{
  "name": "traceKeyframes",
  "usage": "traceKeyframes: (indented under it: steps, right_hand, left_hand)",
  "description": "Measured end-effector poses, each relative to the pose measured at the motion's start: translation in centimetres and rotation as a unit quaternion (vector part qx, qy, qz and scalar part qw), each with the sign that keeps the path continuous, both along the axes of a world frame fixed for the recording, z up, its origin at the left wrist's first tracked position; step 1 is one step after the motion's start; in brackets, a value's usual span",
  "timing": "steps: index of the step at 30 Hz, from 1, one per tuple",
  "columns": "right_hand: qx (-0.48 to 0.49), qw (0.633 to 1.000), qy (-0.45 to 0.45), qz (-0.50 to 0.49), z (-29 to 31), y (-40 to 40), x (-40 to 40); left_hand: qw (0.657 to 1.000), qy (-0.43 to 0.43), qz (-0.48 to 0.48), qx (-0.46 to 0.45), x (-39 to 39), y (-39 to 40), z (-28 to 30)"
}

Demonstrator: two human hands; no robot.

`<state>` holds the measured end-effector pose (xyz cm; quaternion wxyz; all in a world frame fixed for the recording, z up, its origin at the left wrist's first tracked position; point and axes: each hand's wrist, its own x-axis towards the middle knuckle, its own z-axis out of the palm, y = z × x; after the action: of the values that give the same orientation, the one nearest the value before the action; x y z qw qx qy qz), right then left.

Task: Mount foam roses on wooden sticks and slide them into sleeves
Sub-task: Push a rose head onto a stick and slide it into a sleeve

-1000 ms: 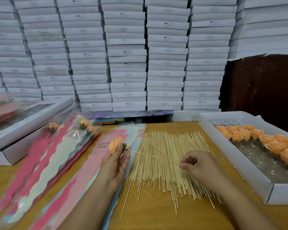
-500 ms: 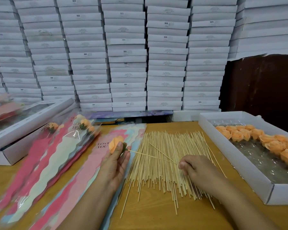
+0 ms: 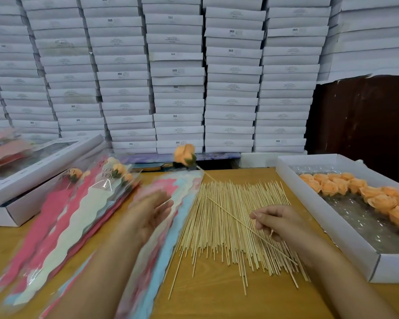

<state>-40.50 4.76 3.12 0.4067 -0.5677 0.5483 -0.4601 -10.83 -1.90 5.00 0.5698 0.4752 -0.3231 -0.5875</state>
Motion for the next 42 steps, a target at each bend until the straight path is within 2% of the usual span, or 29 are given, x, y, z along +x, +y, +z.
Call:
traceKeyframes:
  steps: [2,4,6,8,9,12,17,19,23,28,30,35,38,40,42]
  right_hand:
    - [0.021,0.998,-0.065,0.01,0.0,-0.1,-0.2]
    - [0.034,0.993,-0.112,0.014,0.0,-0.2,-0.3]
    - [0.04,0.989,-0.143,0.018,0.0,-0.3,-0.4]
    - [0.043,0.985,-0.164,0.023,0.0,-0.4,-0.5]
    - [0.043,0.984,-0.172,0.023,0.1,-0.4,-0.6]
    - [0.044,0.981,-0.187,0.026,0.1,-0.5,-0.6]
    - [0.042,0.977,-0.205,0.037,0.1,-0.4,-0.9]
    - [0.042,0.977,-0.206,0.037,0.1,-0.4,-0.9]
    - [0.042,0.977,-0.206,0.036,0.0,-0.5,-0.8]
    - [0.04,0.977,-0.206,0.039,0.0,-0.5,-0.8]
    - [0.039,0.977,-0.207,0.04,0.0,-0.5,-0.8]
    - [0.037,0.976,-0.211,0.046,0.0,-0.5,-0.9]
    - [0.04,0.97,-0.231,0.058,0.1,-0.5,-1.0]
    - [0.051,0.962,-0.256,0.077,0.2,-0.4,-1.0]
    - [0.065,0.953,-0.279,0.099,0.2,-0.2,-1.1]
  left_hand:
    - [0.99,-0.14,0.028,-0.004,1.7,-0.9,0.1]
    - [0.956,-0.285,0.064,-0.019,3.6,-1.7,-0.3]
    - [0.893,-0.442,0.082,-0.015,5.6,-2.6,-1.1]
    - [0.81,-0.583,0.064,0.019,7.5,-3.2,-2.3]
    - [0.779,-0.624,0.049,0.038,8.2,-3.3,-2.7]
    - [0.725,-0.685,0.031,0.066,9.3,-3.7,-3.4]
    - [0.687,-0.722,0.007,0.084,9.4,-3.7,-2.9]
    - [0.688,-0.72,0.002,0.09,9.4,-3.7,-2.9]
    - [0.741,-0.666,0.044,0.073,10.2,-4.0,-3.6]
    - [0.781,-0.613,0.09,0.077,10.6,-3.9,-3.8]
    - [0.785,-0.607,0.095,0.086,10.6,-4.0,-3.6]
    - [0.764,-0.632,0.115,0.062,10.6,-3.7,-3.8]
    - [0.771,-0.624,0.123,0.042,10.5,-3.4,-3.9]
    - [0.803,-0.584,0.115,0.039,10.0,-3.1,-3.1]
    - [0.864,-0.495,0.078,0.052,9.4,-2.9,-1.7]
